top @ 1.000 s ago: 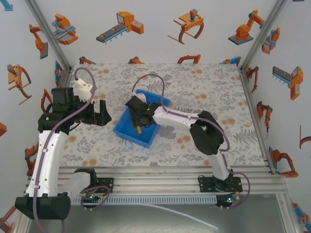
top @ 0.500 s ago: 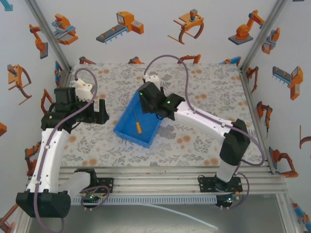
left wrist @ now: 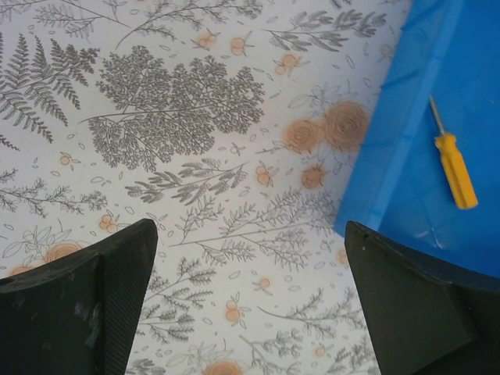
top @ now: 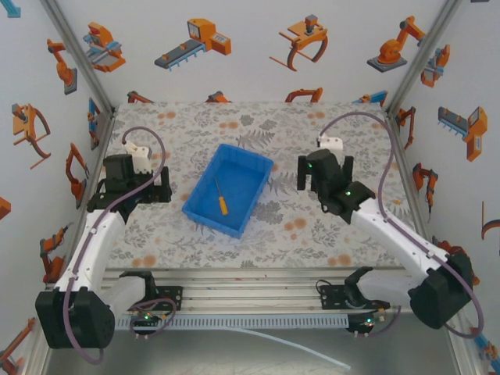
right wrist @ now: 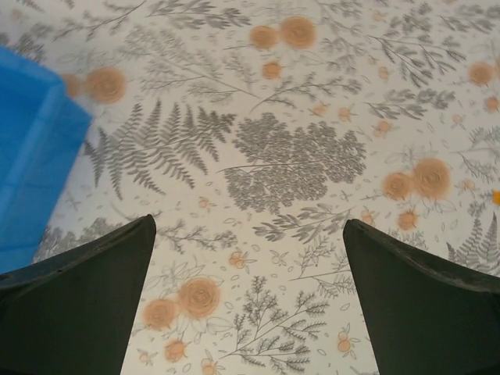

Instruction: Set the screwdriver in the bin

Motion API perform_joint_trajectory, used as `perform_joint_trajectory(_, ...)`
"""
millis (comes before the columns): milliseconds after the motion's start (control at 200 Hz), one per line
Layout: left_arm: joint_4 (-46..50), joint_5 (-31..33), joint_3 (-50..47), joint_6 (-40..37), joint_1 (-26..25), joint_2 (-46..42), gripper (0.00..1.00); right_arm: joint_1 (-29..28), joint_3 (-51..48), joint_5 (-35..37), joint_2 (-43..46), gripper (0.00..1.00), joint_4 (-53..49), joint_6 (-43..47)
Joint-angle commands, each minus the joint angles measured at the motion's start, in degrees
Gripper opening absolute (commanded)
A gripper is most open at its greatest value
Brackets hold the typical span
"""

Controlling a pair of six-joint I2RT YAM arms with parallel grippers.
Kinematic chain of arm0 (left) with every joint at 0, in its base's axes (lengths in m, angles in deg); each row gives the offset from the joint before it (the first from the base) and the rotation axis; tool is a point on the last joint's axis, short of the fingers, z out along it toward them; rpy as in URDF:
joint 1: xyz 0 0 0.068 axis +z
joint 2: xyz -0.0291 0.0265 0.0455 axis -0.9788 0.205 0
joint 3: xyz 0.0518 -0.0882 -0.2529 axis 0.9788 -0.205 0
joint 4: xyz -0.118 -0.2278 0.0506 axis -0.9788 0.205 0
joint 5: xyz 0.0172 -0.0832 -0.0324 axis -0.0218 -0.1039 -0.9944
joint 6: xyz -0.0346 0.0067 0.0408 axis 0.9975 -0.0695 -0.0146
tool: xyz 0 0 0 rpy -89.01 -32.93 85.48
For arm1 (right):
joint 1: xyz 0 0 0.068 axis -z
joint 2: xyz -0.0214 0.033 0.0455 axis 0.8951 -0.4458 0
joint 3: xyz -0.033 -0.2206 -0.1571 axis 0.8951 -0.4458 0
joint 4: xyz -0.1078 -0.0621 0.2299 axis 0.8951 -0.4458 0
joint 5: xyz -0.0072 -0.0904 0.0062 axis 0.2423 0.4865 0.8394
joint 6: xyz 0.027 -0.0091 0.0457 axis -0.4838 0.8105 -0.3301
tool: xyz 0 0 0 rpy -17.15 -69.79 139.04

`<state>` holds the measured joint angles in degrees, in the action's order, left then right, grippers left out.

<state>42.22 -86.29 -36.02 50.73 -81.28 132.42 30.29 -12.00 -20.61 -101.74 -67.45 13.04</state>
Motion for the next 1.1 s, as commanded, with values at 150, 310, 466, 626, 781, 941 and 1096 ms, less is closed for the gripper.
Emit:
perform_joint_trajectory(150,-21.3,3.88,-7.2,3.54,2.51,3.96,0.97,7.8,-11.7,2.38,2.95,0.99,15.77,8.71)
perform_joint_trajectory(310,-33.25,3.94,-12.05,4.83,4.39,8.76,0.97,10.56,-19.82,4.64,0.0,0.99,30.07,16.46)
perform_joint_trajectory(466,-43.69,3.91,-14.25,5.24,5.75,14.57,0.97,15.08,-25.29,4.32,-3.54,0.99,42.56,19.35)
perform_joint_trajectory(626,-53.24,4.43,-16.77,5.96,6.22,18.79,0.97,21.9,-28.09,-4.77,-7.21,0.99,49.82,16.17)
perform_joint_trajectory(781,-59.8,4.14,-19.26,6.59,6.3,21.55,0.97,24.87,-29.34,-8.19,-10.87,0.99,56.06,17.35)
perform_joint_trajectory(941,-66.31,3.89,-22.14,6.26,5.98,23.76,0.97,27.25,-29.58,-11.32,-13.2,0.99,60.9,17.75)
perform_joint_trajectory(1096,-70.28,4.38,-24.16,5.87,5.51,24.1,0.97,29.18,-31.08,-14.2,-15.24,0.99,66.03,18.25)
